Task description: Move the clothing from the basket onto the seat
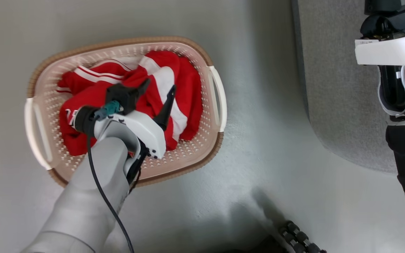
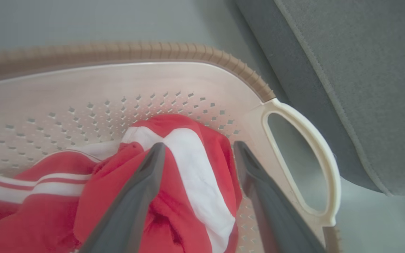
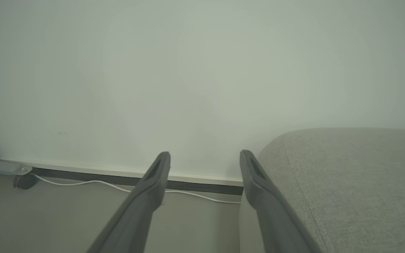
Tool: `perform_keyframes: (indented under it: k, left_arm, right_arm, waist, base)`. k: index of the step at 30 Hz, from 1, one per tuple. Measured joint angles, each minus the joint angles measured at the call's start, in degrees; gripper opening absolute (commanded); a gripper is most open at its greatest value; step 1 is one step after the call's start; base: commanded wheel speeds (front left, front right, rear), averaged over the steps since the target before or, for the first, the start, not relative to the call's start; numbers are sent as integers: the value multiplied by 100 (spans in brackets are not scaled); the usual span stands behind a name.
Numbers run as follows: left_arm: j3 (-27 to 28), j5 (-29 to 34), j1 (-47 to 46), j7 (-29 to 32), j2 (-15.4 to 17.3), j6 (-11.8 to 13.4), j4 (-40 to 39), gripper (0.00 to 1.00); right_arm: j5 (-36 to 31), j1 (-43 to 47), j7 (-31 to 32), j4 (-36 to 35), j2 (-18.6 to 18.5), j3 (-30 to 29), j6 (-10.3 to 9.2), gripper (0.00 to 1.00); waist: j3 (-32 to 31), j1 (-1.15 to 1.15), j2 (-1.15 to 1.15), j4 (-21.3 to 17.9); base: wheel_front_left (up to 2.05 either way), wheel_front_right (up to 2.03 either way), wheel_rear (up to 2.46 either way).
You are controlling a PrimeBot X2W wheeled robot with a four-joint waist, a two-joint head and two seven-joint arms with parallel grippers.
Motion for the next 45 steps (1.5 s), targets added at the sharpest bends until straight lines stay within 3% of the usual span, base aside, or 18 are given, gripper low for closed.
perform_keyframes:
  k: [3, 8, 17, 18, 19, 20, 30, 45]
  left_arm:
    - [-21, -3, -231, 0, 1, 3, 275, 100]
    - [-103, 25, -666, -3, 12, 257, 1062, 100]
    - [-461, 75, -1034, 3, 16, 323, 1780, 100]
    - [-491, 73, -1055, 3, 16, 344, 1805, 94]
    - [-520, 60, -1081, 3, 15, 348, 1824, 20]
    - [-558, 58, -1109, 2, 18, 348, 1835, 0]
    - [-617, -66, -1091, 2, 19, 346, 1580, 0]
    - [-112, 107, 143, 2, 3, 341, 264, 0]
  right_arm:
    - [1, -12, 0, -19, 70, 1, 0, 100]
    - [25, -57, -1, -103, 197, 4, 0, 100]
    - [34, -91, -9, -154, 252, -26, 0, 100]
    - [34, -91, -9, -155, 260, -32, 0, 100]
    - [34, -91, -9, -157, 268, -33, 0, 100]
    - [34, -91, -9, -158, 272, -34, 0, 100]
    - [34, -92, -25, -26, 302, -65, 0, 100]
    - [-70, 603, -26, 599, 142, -88, 0, 100]
  waist:
    - [135, 0, 0, -113]
    - [403, 0, 0, -345]
    - [570, 0, 0, -482]
    - [571, 0, 0, -481]
    - [571, 0, 0, -480]
    - [571, 0, 0, -478]
    - [260, 0, 0, -386]
    - [-1130, 0, 0, 68]
  base:
    - [0, 0, 0]
    - [0, 0, 0]
    - [0, 0, 0]
    - [0, 0, 0]
    - [0, 0, 0]
    - [0, 0, 0]
    - [0, 0, 0]
    - [0, 0, 0]
